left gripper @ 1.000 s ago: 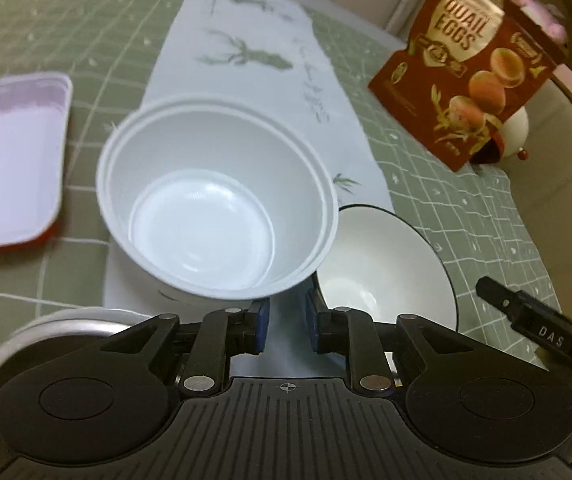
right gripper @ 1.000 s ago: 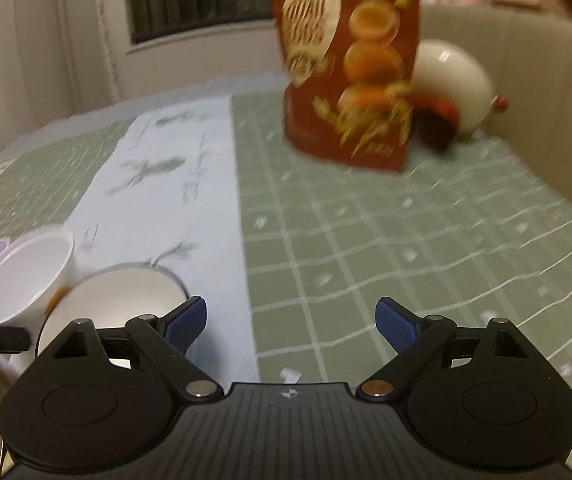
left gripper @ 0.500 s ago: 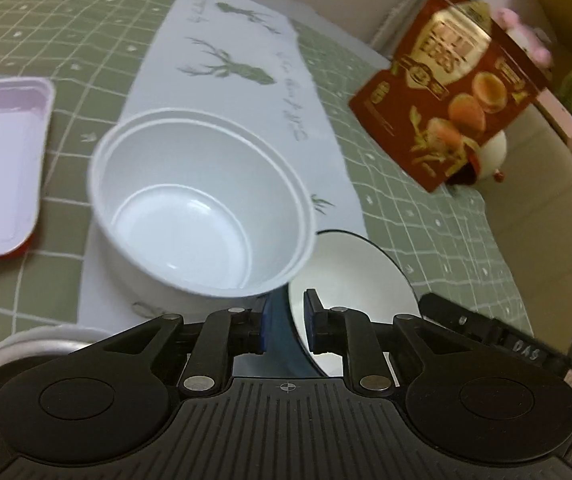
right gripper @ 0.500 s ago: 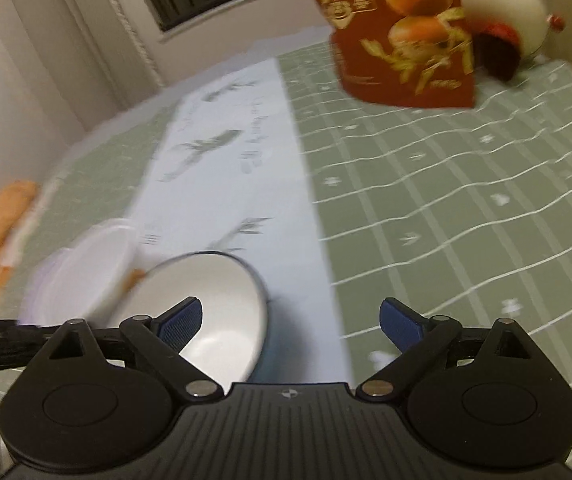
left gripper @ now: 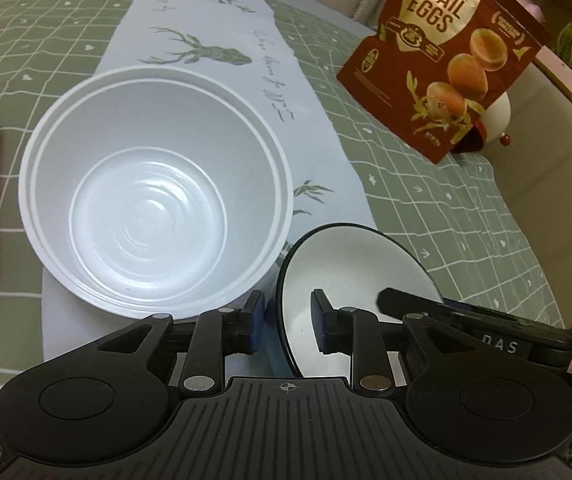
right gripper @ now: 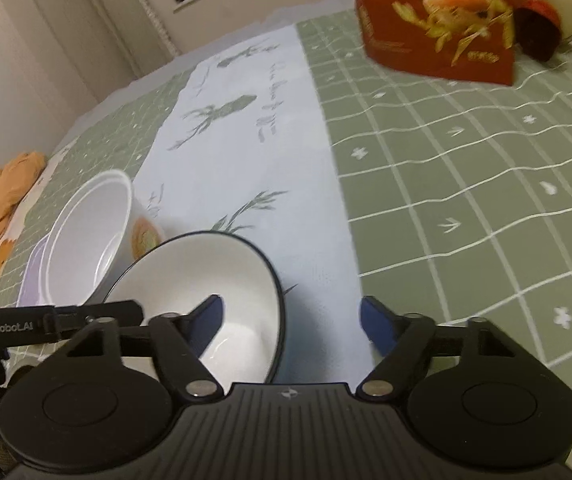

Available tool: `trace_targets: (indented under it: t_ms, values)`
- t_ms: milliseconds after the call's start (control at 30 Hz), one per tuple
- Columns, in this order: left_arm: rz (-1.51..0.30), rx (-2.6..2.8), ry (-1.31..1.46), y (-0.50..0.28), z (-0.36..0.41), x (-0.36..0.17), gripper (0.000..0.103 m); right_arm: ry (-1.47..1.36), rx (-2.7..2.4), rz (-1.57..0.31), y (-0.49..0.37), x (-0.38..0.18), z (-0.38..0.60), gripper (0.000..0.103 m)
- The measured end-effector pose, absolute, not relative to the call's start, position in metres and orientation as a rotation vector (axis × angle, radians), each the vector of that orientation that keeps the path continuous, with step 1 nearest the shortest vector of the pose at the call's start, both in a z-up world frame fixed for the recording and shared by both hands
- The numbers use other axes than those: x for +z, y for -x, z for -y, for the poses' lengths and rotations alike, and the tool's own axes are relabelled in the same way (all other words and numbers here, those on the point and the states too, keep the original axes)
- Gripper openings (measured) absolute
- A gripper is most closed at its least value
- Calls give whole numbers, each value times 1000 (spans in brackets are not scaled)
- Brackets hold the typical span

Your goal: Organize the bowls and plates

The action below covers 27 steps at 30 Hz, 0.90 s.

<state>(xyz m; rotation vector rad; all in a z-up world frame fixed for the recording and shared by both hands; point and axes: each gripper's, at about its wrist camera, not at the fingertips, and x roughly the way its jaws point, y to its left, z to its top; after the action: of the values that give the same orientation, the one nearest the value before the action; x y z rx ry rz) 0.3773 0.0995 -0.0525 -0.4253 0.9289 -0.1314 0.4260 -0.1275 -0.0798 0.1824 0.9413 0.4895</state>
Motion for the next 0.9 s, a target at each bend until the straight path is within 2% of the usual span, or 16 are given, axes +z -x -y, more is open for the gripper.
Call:
trace_targets:
  t_ms: [167, 467, 900]
  values:
    - [-934, -149, 417, -378, -96, -53, 35, -157, 535, -973, -428, -89, 115, 63]
    - [-966, -164, 368, -374, -84, -54, 36, -101, 565, -906, -407, -75, 111, 65]
    - [-1020, -177, 332, -386, -75, -61, 34, -131, 518, -1032, -423, -92, 108, 64]
